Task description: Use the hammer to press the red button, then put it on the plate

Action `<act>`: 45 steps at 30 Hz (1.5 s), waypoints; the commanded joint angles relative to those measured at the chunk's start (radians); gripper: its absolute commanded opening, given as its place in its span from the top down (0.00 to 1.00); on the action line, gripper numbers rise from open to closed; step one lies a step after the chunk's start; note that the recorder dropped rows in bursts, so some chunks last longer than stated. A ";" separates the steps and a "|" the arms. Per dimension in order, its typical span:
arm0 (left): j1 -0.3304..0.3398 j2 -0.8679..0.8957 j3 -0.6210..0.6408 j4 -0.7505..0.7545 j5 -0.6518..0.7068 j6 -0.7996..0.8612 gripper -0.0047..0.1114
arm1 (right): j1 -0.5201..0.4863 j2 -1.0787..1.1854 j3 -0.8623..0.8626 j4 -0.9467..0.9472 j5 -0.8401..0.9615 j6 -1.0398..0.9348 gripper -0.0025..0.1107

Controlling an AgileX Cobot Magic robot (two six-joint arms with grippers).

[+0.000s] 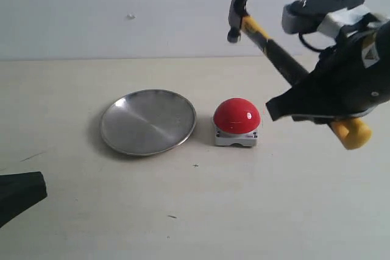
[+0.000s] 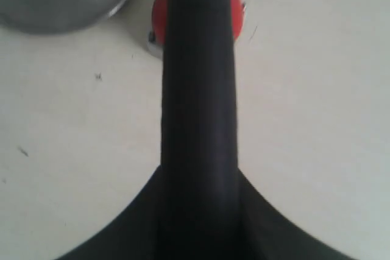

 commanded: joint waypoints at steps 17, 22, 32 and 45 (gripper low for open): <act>-0.005 -0.003 -0.005 -0.005 0.006 0.003 0.96 | -0.002 0.256 0.050 0.028 -0.042 -0.064 0.98; -0.005 -0.003 -0.005 -0.005 0.006 0.003 0.96 | -0.002 0.206 0.050 0.028 -0.189 -0.015 0.98; -0.005 -0.003 -0.005 -0.005 0.006 0.003 0.96 | 0.000 0.102 0.052 0.448 -0.472 -0.211 0.98; -0.005 -0.003 -0.005 -0.005 0.006 0.003 0.96 | 0.000 0.252 0.052 1.904 -0.374 -1.569 0.98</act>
